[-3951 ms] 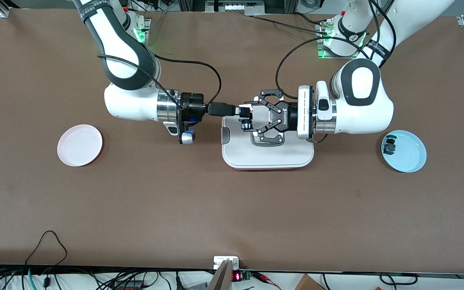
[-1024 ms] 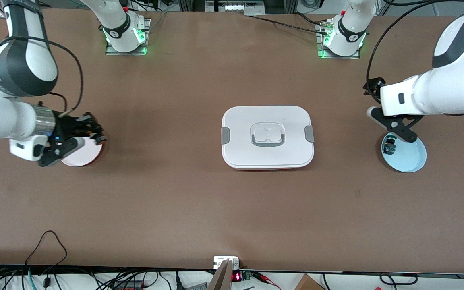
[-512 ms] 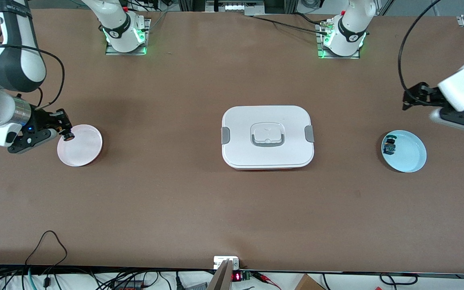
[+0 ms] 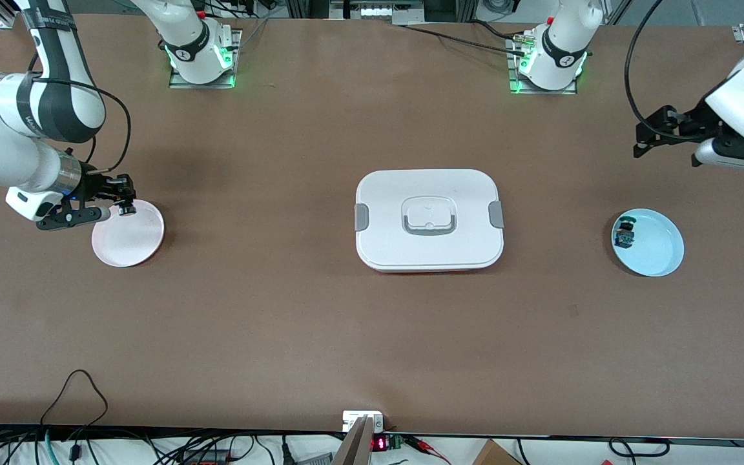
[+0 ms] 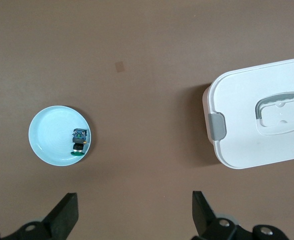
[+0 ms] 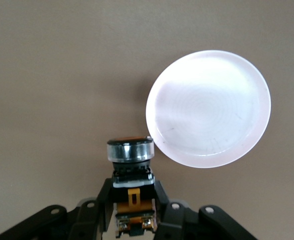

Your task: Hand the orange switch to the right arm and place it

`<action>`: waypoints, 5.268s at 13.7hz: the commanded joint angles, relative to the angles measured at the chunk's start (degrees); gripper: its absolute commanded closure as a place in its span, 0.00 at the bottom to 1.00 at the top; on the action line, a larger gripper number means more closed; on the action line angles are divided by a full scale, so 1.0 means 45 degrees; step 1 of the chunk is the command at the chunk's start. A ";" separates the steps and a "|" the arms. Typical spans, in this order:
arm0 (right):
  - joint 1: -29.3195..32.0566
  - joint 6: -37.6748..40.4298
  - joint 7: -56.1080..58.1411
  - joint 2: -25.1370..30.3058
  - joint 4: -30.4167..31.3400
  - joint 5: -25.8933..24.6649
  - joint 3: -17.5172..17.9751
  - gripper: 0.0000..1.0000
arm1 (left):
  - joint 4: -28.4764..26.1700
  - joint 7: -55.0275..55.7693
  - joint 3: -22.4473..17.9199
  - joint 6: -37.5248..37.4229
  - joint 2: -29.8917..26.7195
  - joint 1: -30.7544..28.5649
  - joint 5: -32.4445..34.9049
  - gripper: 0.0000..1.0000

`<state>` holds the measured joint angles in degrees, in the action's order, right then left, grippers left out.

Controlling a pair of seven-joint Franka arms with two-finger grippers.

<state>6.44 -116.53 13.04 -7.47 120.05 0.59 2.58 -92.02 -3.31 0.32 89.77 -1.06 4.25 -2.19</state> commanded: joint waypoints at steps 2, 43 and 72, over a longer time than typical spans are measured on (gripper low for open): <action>0.0072 -0.1853 -0.0633 -0.0488 0.0974 -0.0210 0.0051 1.00 | -0.0002 0.0071 -0.0247 0.0169 -0.0018 0.0188 0.1320 0.00; -0.1705 0.5016 -0.0691 0.2364 -0.4625 -0.0346 0.0168 0.00 | 0.0077 -0.0105 -0.0012 -0.0378 0.0061 -0.0437 0.0213 0.00; -0.1666 0.6032 -0.1648 0.1913 -0.5253 0.1099 0.0110 0.00 | 0.0077 -0.0046 -0.0031 -0.0691 0.0041 -0.0476 0.0194 0.00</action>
